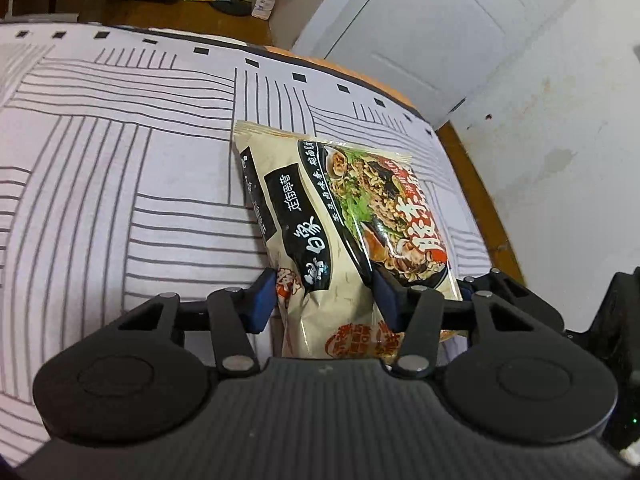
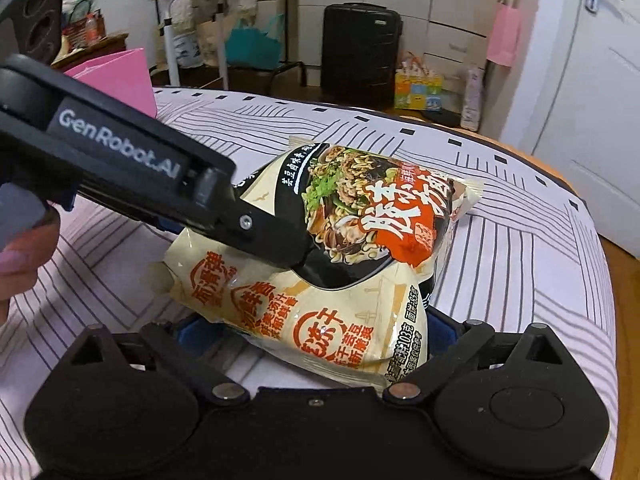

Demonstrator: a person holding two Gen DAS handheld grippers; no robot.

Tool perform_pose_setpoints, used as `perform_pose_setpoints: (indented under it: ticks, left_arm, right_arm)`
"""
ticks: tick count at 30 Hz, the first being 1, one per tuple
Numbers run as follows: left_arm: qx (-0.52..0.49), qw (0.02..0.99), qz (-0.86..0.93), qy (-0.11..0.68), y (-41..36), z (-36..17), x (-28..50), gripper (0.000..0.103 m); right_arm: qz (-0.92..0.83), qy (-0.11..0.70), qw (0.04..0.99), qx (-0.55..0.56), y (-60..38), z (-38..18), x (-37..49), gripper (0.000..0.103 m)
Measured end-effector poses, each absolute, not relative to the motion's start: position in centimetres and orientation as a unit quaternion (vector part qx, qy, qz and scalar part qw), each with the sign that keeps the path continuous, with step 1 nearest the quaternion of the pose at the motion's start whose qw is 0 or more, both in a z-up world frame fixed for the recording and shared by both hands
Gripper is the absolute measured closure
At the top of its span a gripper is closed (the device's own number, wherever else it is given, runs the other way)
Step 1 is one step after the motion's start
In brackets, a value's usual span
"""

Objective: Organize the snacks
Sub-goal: 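Lift the noodle packet with the left tool and carry it over the box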

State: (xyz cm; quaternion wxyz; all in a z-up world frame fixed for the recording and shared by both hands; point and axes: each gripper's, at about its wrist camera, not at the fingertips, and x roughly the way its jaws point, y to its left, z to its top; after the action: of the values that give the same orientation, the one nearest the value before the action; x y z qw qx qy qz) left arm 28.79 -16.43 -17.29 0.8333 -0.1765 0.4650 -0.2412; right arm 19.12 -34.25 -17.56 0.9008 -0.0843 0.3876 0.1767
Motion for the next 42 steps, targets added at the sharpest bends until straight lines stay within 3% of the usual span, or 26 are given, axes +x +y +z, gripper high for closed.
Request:
perform_pose_setpoints:
  ticks: [15,23,42]
  left_arm:
    - [-0.148,0.833,-0.24,0.476,-13.2,-13.5,23.8,0.054]
    - [-0.147,0.832,-0.222,0.486,-9.5,-10.5,19.3,0.053]
    - [-0.176,0.859,-0.192,0.441,-0.3,-3.3,8.9,0.053]
  right_arm:
    - [0.175,0.36,0.916,-0.034,-31.4,-15.2,14.2,0.004]
    - [0.208,0.387,0.898,0.0,-29.3,-12.4,10.6,0.004]
    - [0.256,0.369,0.887,-0.101,-20.4,-4.8,2.8,0.004]
